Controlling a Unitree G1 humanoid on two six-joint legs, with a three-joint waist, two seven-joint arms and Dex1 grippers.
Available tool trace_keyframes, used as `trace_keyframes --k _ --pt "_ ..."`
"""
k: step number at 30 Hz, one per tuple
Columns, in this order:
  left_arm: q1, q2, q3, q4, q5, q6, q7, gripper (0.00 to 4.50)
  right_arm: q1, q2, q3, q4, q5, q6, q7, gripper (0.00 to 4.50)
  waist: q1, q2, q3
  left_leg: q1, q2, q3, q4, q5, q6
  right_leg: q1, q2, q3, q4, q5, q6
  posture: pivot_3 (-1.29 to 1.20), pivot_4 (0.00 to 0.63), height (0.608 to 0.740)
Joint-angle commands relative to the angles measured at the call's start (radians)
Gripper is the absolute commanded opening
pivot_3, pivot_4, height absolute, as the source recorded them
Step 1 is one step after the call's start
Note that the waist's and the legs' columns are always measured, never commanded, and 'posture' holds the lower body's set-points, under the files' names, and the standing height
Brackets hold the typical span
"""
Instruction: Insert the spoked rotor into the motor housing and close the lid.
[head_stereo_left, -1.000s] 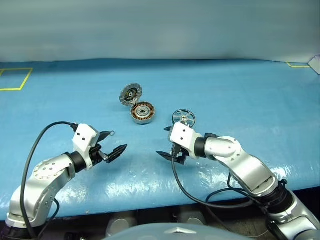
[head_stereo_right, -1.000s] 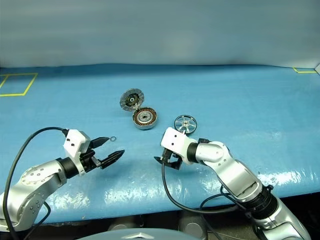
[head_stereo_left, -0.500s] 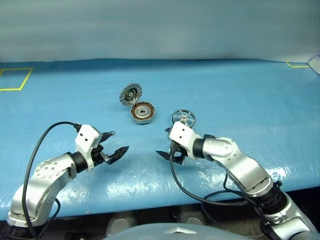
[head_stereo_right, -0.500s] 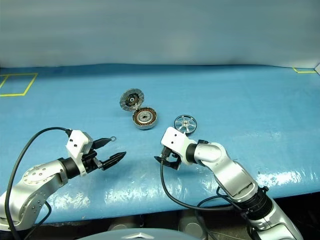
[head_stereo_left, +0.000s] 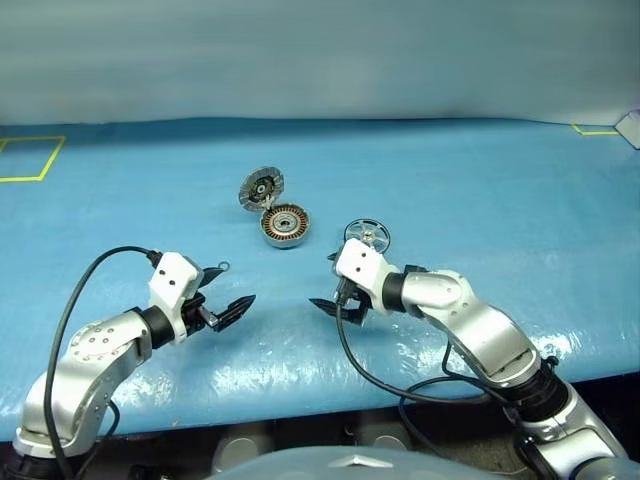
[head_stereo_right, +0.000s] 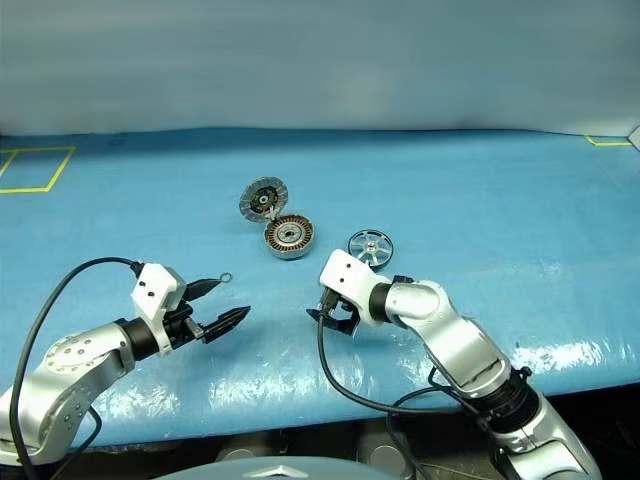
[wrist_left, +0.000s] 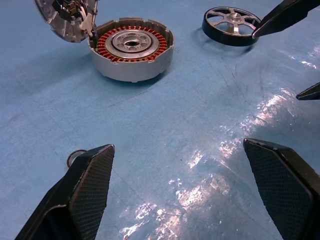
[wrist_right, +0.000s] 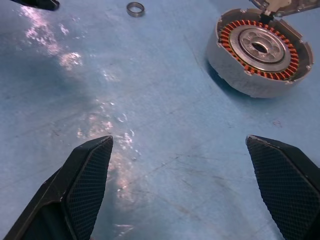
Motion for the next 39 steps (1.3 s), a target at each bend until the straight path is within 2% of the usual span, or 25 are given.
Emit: trace_keyframes --k 1,7,14,22,32,35,39 --pt "0.003 -0.030 -0.005 0.015 0.070 -0.127 0.018 4.49 -0.138 0.029 0.044 0.107 -0.067 -0.015 0.012 4.49 -0.002 0.000 0.000 0.000 0.000 0.000 0.000 0.000 0.000 0.000 0.000 0.000 0.000 0.001 0.000 0.00 0.150 0.740" --pt "0.049 -0.073 -0.010 0.027 0.121 -0.234 0.019 4.49 -0.389 0.161 0.135 0.456 -0.139 -0.095 0.078 4.49 -0.007 0.000 0.000 0.001 0.001 0.000 0.000 0.001 -0.001 0.000 0.001 0.000 0.000 0.003 -0.002 0.00 0.150 0.740" --pt "0.173 -0.102 -0.016 -0.002 0.144 -0.261 0.028 4.49 -0.557 0.296 0.184 0.772 -0.207 -0.247 0.165 4.49 -0.011 0.000 0.000 0.000 0.000 0.000 -0.001 0.001 -0.001 -0.002 0.001 0.000 0.000 0.008 -0.002 0.00 0.150 0.740" --pt "0.240 -0.154 -0.034 -0.031 0.136 -0.275 0.046 4.49 -0.630 0.378 0.177 0.980 -0.268 -0.361 0.216 4.49 -0.012 0.001 0.000 0.000 0.001 0.000 -0.001 0.002 -0.002 -0.002 0.002 0.000 0.001 0.008 -0.002 0.00 0.150 0.740" --pt "0.239 -0.175 -0.056 -0.028 0.141 -0.291 0.056 4.49 -0.661 0.434 0.147 1.162 -0.308 -0.421 0.242 4.49 -0.013 0.002 0.000 0.001 0.001 0.000 -0.001 0.002 -0.002 -0.002 0.002 0.000 0.002 0.008 -0.002 0.00 0.150 0.740" --pt "0.228 -0.179 -0.062 -0.019 0.150 -0.300 0.056 4.50 -0.673 0.455 0.130 1.214 -0.316 -0.428 0.238 3.85 -0.013 0.002 0.000 0.001 0.001 0.000 -0.001 0.002 -0.002 -0.002 0.002 0.000 0.003 0.008 -0.002 0.00 0.150 0.740" --pt "0.217 -0.181 -0.072 -0.007 0.154 -0.306 0.056 4.50 -0.673 0.471 0.117 1.242 -0.327 -0.430 0.252 2.59 -0.013 0.003 0.000 0.002 0.001 0.000 -0.001 0.002 -0.002 -0.002 0.002 0.000 0.004 0.008 -0.002 0.00 0.150 0.740"
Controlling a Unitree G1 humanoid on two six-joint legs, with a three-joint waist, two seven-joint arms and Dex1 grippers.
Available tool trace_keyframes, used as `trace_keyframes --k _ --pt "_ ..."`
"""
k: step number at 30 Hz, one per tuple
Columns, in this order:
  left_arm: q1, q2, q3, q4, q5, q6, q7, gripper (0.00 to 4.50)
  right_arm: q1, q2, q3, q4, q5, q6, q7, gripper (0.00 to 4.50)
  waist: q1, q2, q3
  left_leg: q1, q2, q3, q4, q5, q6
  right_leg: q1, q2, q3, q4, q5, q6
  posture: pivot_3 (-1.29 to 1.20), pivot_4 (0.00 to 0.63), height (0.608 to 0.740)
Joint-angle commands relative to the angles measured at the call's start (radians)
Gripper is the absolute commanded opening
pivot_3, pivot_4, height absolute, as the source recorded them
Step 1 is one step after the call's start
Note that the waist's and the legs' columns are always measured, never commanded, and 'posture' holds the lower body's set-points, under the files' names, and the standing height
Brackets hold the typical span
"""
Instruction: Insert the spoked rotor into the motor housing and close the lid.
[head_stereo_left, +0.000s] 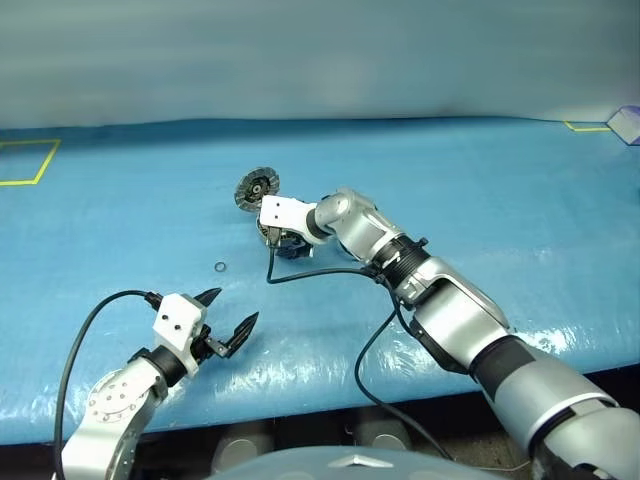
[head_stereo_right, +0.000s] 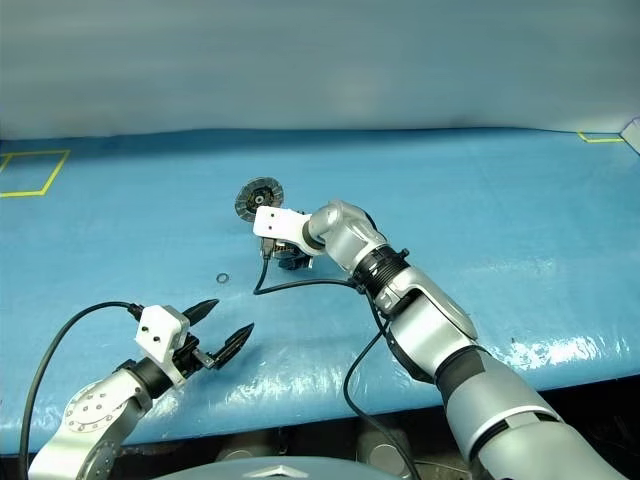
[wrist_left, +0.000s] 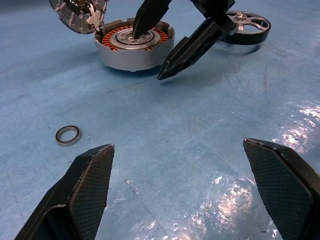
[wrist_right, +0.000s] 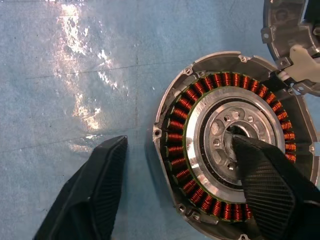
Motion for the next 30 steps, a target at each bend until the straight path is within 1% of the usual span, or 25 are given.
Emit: trace_keyframes --k 1,2,4,6,10,14,18,23,30 --pt "-0.009 -0.001 -0.006 -0.020 0.007 -0.024 -0.001 4.50 0.000 0.008 -0.012 0.027 -0.016 0.004 0.018 2.27 0.000 0.001 -0.001 0.000 0.000 0.000 0.000 0.000 0.000 0.000 0.000 0.000 0.000 0.000 0.000 0.00 0.150 0.740" --pt "-0.012 -0.001 -0.009 -0.017 0.010 -0.026 -0.001 4.50 0.003 0.011 -0.017 0.027 -0.019 0.008 0.018 1.99 -0.001 0.001 -0.001 0.001 0.000 0.000 0.000 0.000 0.000 0.001 0.000 0.000 0.000 0.000 0.000 0.00 0.150 0.740" --pt "-0.020 -0.003 -0.010 -0.012 0.017 -0.033 0.002 4.50 0.023 0.013 -0.031 0.001 -0.013 0.033 0.024 1.96 -0.002 0.001 0.000 0.005 0.000 0.000 -0.001 0.000 0.000 0.004 0.000 0.000 0.000 -0.003 0.003 0.00 0.150 0.740" --pt "-0.026 -0.012 -0.006 -0.006 0.026 -0.055 0.013 4.50 0.060 0.007 -0.037 -0.062 -0.007 0.071 0.035 1.95 -0.001 0.001 -0.001 0.007 0.000 0.000 -0.001 0.000 0.000 0.006 0.000 0.000 0.002 -0.007 -0.002 0.00 0.150 0.740" --pt "-0.025 -0.035 0.007 0.038 0.064 -0.214 0.012 4.50 0.213 -0.041 -0.013 -0.349 -0.007 0.199 0.068 1.95 0.002 0.000 -0.002 0.008 0.000 0.000 -0.001 0.000 0.000 0.005 -0.001 0.001 0.005 -0.008 -0.004 0.00 0.150 0.740" --pt "-0.009 -0.047 0.017 0.077 0.050 -0.287 -0.005 4.50 0.363 -0.079 0.018 -0.619 -0.002 0.353 0.068 1.95 0.002 0.001 -0.005 0.009 0.000 0.000 -0.002 -0.001 -0.001 0.004 -0.002 0.001 0.009 -0.010 -0.002 0.00 0.150 0.740" --pt "0.026 -0.028 0.023 0.085 -0.029 -0.278 -0.076 4.50 0.489 -0.107 0.048 -0.837 0.011 0.496 0.057 1.95 0.001 0.003 -0.011 0.009 0.000 0.000 -0.002 -0.003 -0.001 0.004 -0.002 0.001 0.010 -0.014 -0.002 0.00 0.150 0.740" --pt "0.046 -0.007 0.036 0.071 -0.090 -0.258 -0.127 4.50 0.557 -0.149 0.094 -0.992 0.028 0.598 0.055 1.95 0.001 0.002 -0.012 0.011 0.000 0.000 -0.002 -0.004 -0.001 0.006 -0.002 0.000 0.011 -0.017 -0.004 0.00 0.150 0.740" --pt "0.056 -0.002 0.037 0.067 -0.101 -0.254 -0.131 4.50 0.596 -0.152 0.103 -1.097 0.089 0.717 0.027 1.95 0.001 0.000 -0.014 0.011 0.001 0.000 -0.002 -0.004 -0.002 0.006 -0.002 0.000 0.010 -0.017 -0.004 0.00 0.150 0.740"
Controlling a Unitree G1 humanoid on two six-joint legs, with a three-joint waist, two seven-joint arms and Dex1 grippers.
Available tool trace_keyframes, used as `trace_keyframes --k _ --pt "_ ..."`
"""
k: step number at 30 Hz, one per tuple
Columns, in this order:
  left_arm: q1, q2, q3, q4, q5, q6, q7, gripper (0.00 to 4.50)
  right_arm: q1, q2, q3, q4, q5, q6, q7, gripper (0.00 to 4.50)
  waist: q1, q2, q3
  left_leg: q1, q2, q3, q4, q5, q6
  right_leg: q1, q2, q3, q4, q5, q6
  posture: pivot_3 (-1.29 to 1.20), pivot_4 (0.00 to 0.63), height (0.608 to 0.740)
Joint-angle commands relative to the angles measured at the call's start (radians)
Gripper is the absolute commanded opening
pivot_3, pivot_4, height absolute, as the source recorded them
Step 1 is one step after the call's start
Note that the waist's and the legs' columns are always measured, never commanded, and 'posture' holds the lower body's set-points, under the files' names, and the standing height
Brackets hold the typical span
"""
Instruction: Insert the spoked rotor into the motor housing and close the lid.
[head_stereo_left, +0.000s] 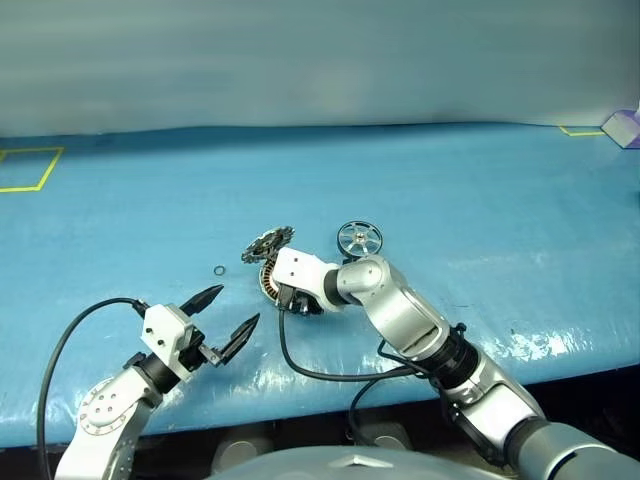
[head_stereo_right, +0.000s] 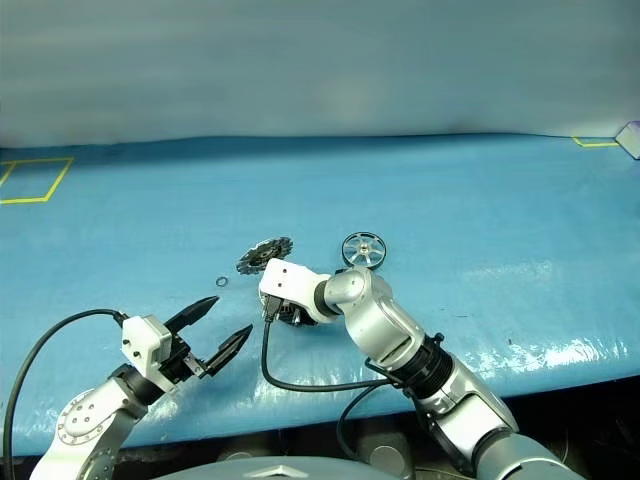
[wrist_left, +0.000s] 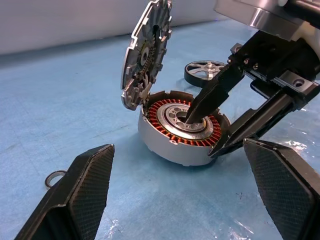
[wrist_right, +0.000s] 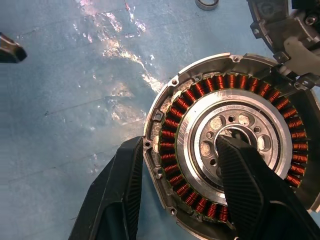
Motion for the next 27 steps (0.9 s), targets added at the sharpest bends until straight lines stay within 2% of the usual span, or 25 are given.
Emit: trace_keyframes --k 1,8,14,21,27 --pt "0.007 0.002 0.013 -0.032 -0.016 0.001 -0.002 4.50 0.041 0.002 0.049 -0.024 0.070 0.084 0.004 1.95 0.000 0.000 0.000 0.000 0.000 0.000 0.000 0.000 0.000 0.000 0.000 0.000 0.000 0.000 0.000 0.00 0.150 0.740" --pt "-0.006 -0.003 0.006 -0.023 -0.005 0.005 0.012 4.50 0.050 0.025 0.044 -0.080 0.131 0.152 -0.056 1.95 0.000 -0.001 0.000 0.000 0.002 0.000 0.000 0.000 0.000 0.000 0.000 0.000 0.000 -0.001 -0.001 0.00 0.150 0.740" --pt "-0.012 -0.001 -0.003 -0.024 -0.009 0.014 0.005 4.50 0.017 0.048 -0.005 -0.120 0.172 0.196 -0.129 3.85 0.000 0.000 0.000 0.000 0.007 0.000 0.000 -0.001 -0.001 -0.001 0.002 -0.001 0.000 -0.001 -0.001 0.00 0.150 0.740" --pt "-0.013 0.001 -0.008 -0.029 -0.016 0.019 -0.008 4.50 -0.062 0.017 -0.141 -0.268 0.293 0.279 -0.138 3.85 0.001 0.000 0.002 -0.002 0.007 0.000 0.000 -0.001 -0.001 -0.003 0.002 -0.001 0.000 -0.001 -0.001 0.00 0.150 0.740" --pt "-0.008 0.021 -0.021 -0.043 -0.026 0.036 -0.044 4.50 -0.058 -0.135 -0.301 -0.360 0.370 0.256 -0.134 3.85 0.003 0.000 0.003 -0.005 0.007 0.000 -0.001 -0.001 -0.001 -0.004 0.001 -0.002 -0.002 -0.001 -0.001 0.00 0.150 0.740"
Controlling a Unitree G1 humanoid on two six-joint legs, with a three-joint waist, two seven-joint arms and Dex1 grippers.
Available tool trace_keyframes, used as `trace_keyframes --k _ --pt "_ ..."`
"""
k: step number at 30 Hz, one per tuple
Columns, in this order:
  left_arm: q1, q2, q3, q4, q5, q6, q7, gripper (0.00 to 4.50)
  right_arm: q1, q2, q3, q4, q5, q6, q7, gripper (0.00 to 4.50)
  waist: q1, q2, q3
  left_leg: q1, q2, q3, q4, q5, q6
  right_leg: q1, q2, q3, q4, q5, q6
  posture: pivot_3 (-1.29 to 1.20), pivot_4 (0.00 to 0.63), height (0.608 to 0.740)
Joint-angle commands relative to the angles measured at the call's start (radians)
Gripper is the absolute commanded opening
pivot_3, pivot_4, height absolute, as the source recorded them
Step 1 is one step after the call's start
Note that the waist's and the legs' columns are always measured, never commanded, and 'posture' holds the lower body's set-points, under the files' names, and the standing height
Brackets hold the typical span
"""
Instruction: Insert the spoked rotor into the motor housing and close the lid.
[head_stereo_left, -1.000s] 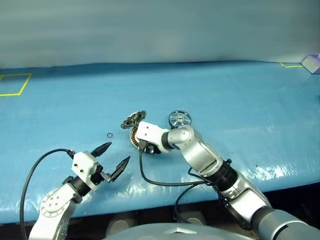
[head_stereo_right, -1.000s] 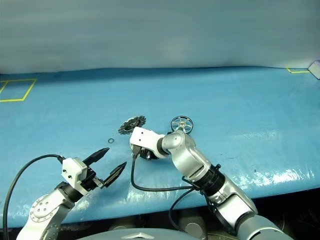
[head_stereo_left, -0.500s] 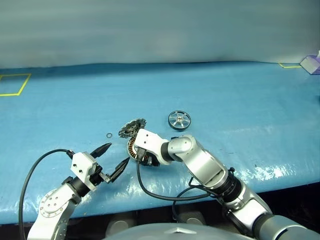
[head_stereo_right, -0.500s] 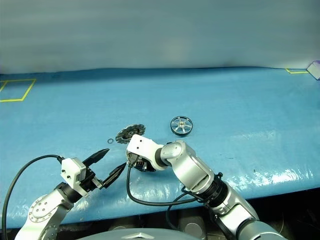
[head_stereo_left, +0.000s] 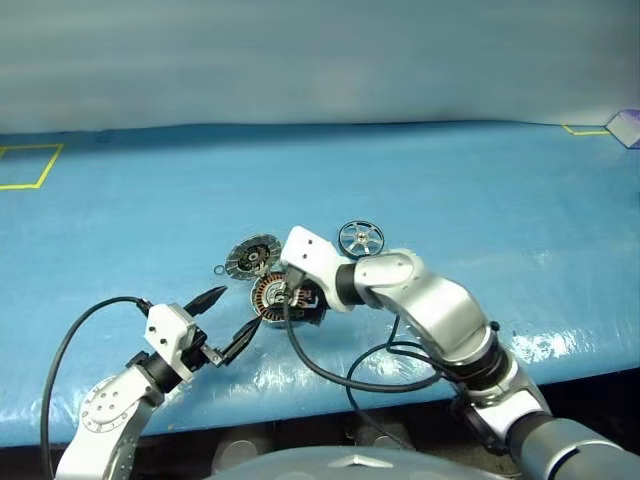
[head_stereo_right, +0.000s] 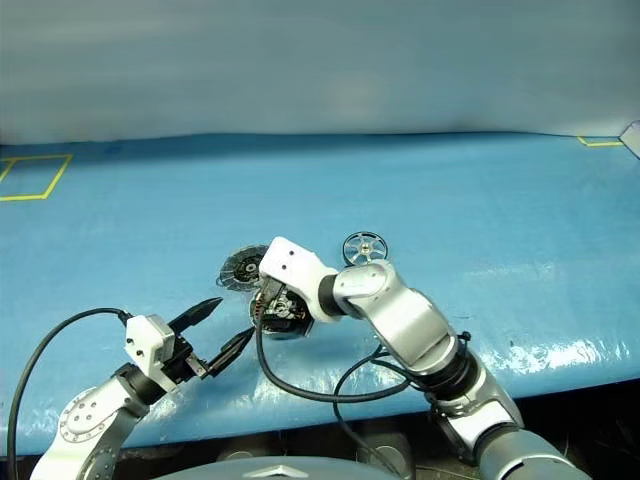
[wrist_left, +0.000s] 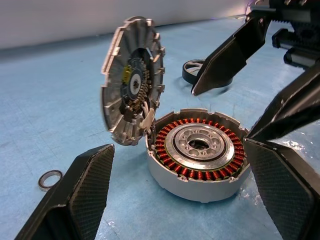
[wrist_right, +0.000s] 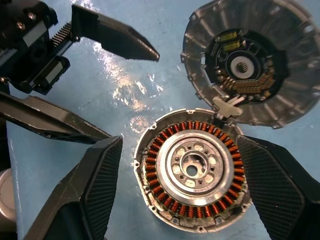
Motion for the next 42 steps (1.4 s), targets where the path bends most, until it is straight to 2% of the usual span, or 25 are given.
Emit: trace_keyframes --k 1,4,7,11,17,24,35,42 --pt "0.005 0.016 -0.005 -0.043 -0.015 0.000 -0.021 4.50 0.012 -0.066 -0.125 -0.031 0.026 -0.031 -0.028 3.85 0.000 0.000 0.000 0.000 0.000 0.000 0.000 0.000 0.000 0.000 0.000 0.000 0.000 0.000 0.000 0.00 0.150 0.740" --pt "0.004 0.015 -0.016 -0.038 0.009 -0.020 -0.024 4.50 0.045 -0.103 -0.199 0.069 -0.022 -0.073 -0.128 3.85 0.000 0.000 0.000 0.000 0.000 0.000 0.000 0.000 0.000 0.000 0.000 0.000 0.000 0.000 0.000 0.00 0.150 0.740" --pt "-0.003 0.006 -0.028 -0.027 0.032 -0.042 -0.021 4.50 0.068 -0.092 -0.250 0.188 -0.065 -0.145 -0.235 3.85 0.000 -0.001 0.001 0.000 0.000 0.001 0.000 0.000 0.000 0.000 0.000 0.000 0.000 0.000 0.000 0.00 0.150 0.740" --pt "-0.015 -0.001 -0.062 -0.009 0.055 -0.053 -0.024 4.50 0.079 -0.041 -0.286 0.365 -0.110 -0.265 -0.357 3.85 -0.001 0.000 0.002 0.000 0.000 0.002 0.000 0.000 0.000 -0.001 0.000 0.001 0.000 0.000 0.000 0.00 0.150 0.740" --pt "-0.013 -0.005 -0.080 -0.004 0.056 -0.055 -0.027 4.50 0.062 0.062 -0.343 0.494 -0.116 -0.328 -0.481 3.85 -0.001 0.000 0.004 0.000 0.000 0.002 -0.001 0.000 0.000 -0.001 0.001 0.001 -0.001 0.000 0.000 0.00 0.150 0.740" --pt "0.000 -0.004 -0.073 0.005 0.052 -0.064 -0.030 4.50 0.059 0.134 -0.323 0.437 -0.116 -0.277 -0.544 3.85 -0.001 0.002 0.005 0.000 0.000 0.002 -0.001 0.000 0.000 -0.001 0.001 0.001 0.000 0.000 0.000 0.00 0.150 0.740" --pt "-0.004 -0.009 -0.074 0.028 0.047 -0.073 -0.040 4.50 0.080 0.113 -0.294 0.344 -0.177 -0.290 -0.612 3.85 -0.001 0.003 0.006 -0.001 0.000 0.002 -0.001 0.000 0.000 -0.001 0.001 0.001 0.000 0.000 0.000 0.00 0.150 0.740" --pt "-0.014 -0.009 -0.075 0.049 0.045 -0.081 -0.051 4.50 0.103 0.164 -0.280 0.299 -0.164 -0.225 -0.618 3.85 -0.002 0.003 0.006 0.000 0.002 0.002 -0.001 0.000 0.000 -0.001 0.002 0.001 0.000 0.000 -0.001 0.00 0.150 0.740"
